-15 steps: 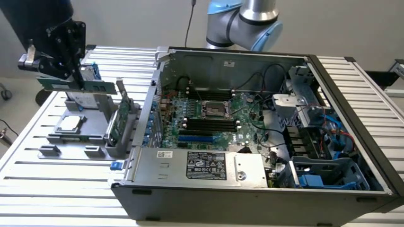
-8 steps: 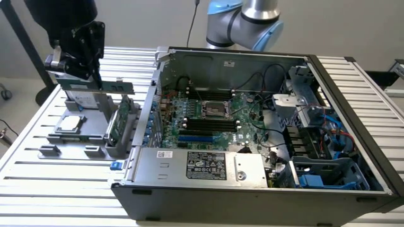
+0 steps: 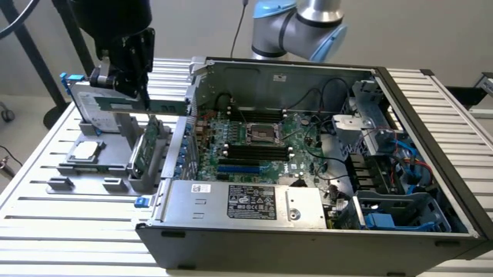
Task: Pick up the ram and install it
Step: 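Pick up the ram and move it above insertion slot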
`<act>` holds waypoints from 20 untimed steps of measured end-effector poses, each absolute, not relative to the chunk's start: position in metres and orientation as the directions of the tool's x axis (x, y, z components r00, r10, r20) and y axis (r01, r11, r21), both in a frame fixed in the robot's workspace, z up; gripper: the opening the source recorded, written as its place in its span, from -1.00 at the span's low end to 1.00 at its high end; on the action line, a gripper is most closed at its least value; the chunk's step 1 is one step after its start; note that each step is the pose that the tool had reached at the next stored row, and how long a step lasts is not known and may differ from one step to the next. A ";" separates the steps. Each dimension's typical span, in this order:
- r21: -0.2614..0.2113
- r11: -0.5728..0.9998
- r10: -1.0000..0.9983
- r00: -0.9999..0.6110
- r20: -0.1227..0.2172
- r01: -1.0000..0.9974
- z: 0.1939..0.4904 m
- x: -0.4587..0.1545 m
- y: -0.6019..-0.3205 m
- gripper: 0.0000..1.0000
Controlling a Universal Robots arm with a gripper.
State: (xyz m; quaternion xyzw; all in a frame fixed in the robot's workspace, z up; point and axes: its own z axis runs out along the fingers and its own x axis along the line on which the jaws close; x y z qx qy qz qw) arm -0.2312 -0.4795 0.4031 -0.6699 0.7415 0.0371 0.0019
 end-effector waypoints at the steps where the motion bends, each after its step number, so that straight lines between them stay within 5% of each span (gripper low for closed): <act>1: 0.052 0.100 -0.993 -0.102 -0.053 -0.994 0.403 -0.227 -0.479 -0.73; 20: 0.052 0.100 -0.993 -0.102 -0.053 -0.994 0.401 -0.140 -0.469 -0.73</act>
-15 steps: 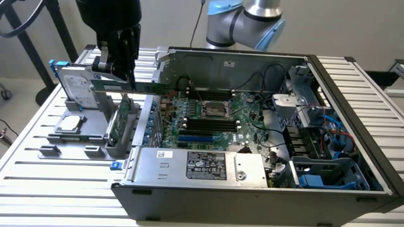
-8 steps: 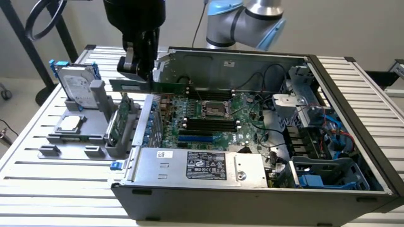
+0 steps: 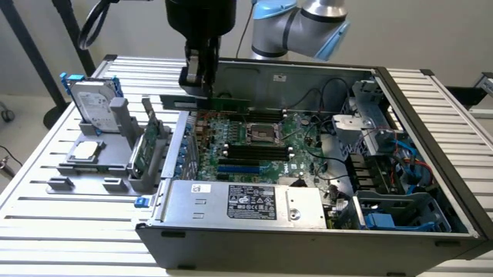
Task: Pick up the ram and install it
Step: 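Pick up the ram and move it above insertion slot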
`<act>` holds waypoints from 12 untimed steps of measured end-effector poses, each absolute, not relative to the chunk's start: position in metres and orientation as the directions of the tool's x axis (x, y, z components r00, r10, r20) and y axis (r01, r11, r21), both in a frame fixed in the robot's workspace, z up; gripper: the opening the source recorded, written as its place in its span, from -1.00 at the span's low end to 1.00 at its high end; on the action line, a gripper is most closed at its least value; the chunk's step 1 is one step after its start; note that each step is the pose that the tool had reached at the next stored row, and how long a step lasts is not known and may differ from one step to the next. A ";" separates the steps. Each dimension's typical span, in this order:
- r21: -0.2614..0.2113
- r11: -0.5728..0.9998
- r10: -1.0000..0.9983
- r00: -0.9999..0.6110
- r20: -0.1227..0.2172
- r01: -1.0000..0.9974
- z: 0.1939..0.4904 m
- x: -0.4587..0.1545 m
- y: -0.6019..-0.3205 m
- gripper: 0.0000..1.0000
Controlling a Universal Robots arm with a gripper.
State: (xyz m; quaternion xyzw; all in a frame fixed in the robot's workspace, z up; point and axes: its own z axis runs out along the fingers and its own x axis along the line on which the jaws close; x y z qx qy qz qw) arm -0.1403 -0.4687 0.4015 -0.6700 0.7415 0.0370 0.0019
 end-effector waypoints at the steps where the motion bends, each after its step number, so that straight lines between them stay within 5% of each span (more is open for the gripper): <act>1: 0.052 0.100 -0.993 -0.102 -0.052 -0.994 0.401 -0.136 -0.467 -0.73; 12: 0.051 0.100 -0.994 -0.102 -0.040 -0.994 0.396 -0.105 -0.430 -0.73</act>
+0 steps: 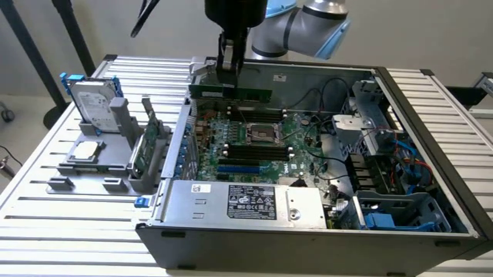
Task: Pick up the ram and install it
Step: 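Pick up the ram and move it above insertion slot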
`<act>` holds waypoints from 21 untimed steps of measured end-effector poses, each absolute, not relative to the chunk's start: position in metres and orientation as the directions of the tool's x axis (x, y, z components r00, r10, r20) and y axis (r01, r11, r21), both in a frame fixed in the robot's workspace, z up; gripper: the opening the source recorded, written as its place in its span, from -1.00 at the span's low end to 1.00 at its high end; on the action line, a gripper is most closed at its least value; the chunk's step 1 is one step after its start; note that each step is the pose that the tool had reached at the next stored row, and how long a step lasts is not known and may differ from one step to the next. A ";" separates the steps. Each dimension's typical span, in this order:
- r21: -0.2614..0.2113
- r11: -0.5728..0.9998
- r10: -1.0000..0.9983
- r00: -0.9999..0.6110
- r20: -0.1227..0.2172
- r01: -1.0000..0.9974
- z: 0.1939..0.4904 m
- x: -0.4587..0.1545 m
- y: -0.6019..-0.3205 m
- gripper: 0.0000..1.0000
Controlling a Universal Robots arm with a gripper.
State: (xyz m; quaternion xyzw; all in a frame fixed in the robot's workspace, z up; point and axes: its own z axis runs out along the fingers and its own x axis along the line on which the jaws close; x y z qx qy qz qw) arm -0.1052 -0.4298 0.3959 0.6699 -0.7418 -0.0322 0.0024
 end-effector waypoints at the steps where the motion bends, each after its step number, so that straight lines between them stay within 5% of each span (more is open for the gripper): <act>1: 0.051 0.100 -0.994 -0.102 -0.038 -0.994 0.395 -0.103 -0.426 -0.73; 21: 0.049 0.101 -0.994 -0.102 -0.023 -0.994 0.370 -0.066 -0.368 -0.73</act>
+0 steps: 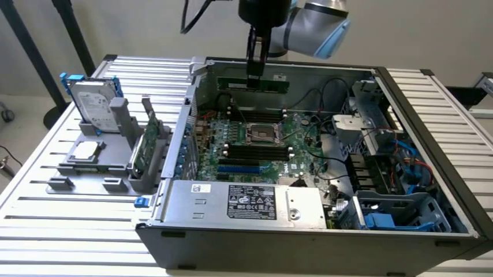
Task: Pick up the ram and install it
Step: 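Pick up the ram and move it above insertion slot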
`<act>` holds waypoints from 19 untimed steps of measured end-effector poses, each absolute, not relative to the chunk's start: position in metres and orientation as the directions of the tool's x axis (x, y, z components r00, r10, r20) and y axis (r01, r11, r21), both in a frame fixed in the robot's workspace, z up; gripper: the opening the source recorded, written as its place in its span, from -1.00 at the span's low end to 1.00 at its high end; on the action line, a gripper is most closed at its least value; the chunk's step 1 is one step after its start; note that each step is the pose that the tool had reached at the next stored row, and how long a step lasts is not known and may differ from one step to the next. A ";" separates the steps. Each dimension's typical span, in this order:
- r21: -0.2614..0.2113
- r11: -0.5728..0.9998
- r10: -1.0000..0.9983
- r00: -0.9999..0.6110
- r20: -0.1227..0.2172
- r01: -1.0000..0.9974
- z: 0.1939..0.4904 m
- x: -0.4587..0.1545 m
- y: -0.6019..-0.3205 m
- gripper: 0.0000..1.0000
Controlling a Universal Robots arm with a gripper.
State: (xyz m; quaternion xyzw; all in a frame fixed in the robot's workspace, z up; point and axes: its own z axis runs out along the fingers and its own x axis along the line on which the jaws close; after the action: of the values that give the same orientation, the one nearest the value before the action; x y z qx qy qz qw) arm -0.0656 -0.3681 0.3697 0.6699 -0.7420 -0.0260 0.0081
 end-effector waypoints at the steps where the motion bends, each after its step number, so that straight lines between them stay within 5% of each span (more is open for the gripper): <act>1: 0.049 0.101 -0.994 -0.102 -0.023 -0.994 0.368 -0.065 -0.368 -0.73; 19: 0.046 0.101 -0.994 -0.102 -0.023 -0.994 0.335 -0.049 -0.388 -0.73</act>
State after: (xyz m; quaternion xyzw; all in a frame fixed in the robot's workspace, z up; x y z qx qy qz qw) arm -0.0487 -0.3883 0.3350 0.6699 -0.7420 -0.0248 0.0068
